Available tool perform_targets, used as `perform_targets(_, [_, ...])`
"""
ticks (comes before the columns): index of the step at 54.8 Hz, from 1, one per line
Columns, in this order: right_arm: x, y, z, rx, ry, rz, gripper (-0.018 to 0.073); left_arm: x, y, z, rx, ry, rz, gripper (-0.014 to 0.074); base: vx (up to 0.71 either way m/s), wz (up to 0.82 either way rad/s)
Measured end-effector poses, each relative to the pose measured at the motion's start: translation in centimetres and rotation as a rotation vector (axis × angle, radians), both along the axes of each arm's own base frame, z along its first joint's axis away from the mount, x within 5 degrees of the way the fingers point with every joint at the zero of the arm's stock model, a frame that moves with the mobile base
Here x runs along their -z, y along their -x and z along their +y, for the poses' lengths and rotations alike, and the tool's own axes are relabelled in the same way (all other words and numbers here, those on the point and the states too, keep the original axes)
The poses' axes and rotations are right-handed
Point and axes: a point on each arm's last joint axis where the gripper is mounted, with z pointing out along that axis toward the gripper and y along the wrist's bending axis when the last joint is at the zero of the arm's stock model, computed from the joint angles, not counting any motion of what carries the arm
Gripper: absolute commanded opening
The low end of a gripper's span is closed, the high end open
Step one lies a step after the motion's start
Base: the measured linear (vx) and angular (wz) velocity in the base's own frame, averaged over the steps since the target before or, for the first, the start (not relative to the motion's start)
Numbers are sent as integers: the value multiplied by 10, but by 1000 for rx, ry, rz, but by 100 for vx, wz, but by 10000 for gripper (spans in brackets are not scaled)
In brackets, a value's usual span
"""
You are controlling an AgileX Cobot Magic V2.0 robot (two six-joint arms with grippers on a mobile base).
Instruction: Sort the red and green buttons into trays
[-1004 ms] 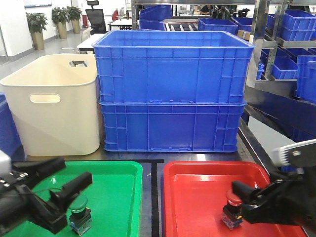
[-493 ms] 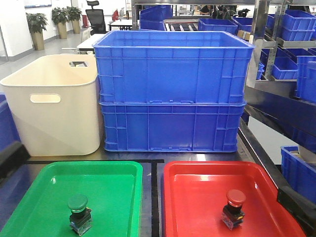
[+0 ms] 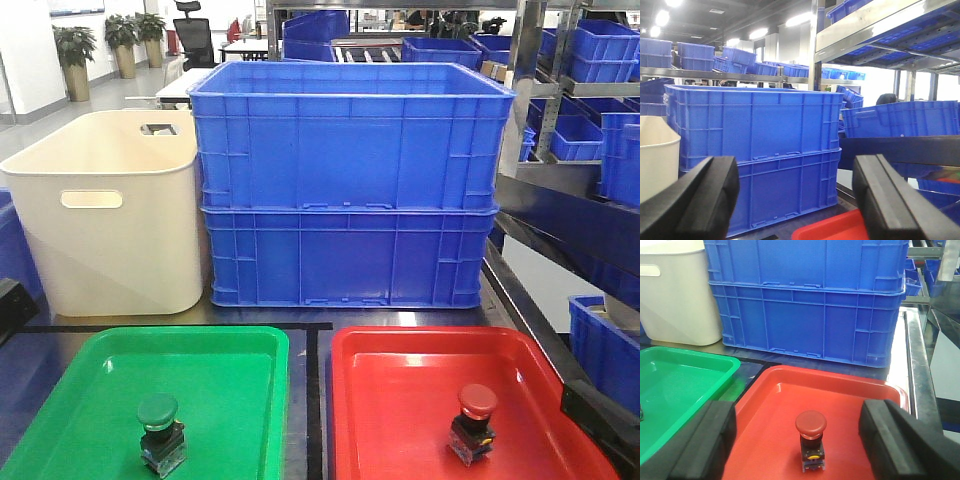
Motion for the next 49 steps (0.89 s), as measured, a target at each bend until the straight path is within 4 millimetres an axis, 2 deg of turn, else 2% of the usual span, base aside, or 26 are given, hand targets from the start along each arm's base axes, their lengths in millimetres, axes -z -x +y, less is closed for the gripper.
perform_targets(13, [0, 0, 0, 0, 0, 1, 552, 4, -4, 7, -82, 39, 71, 585, 0, 0])
perform_targets(23, [0, 0, 0, 0, 0, 1, 552, 15, -10, 27, -244, 366, 345, 522, 0, 0])
perform_targets(26, [0, 0, 0, 0, 0, 1, 552, 23, -8, 31, -298, 408, 441, 493, 0, 0])
perform_targets(32, [0, 0, 0, 0, 0, 1, 552, 39, 1, 39, -408, 427, 629, 434, 0, 0])
perform_targets(39, [0, 0, 0, 0, 1, 2, 552, 49, 19, 45, -479, 446, 769, 366, 0, 0])
perform_targets(44, [0, 0, 0, 0, 1, 2, 552, 49, 33, 49, -491, 433, 784, 303, 0, 0])
perform_targets(49, [0, 0, 0, 0, 1, 2, 552, 54, 43, 51, -482, 343, 720, 194, 0, 0])
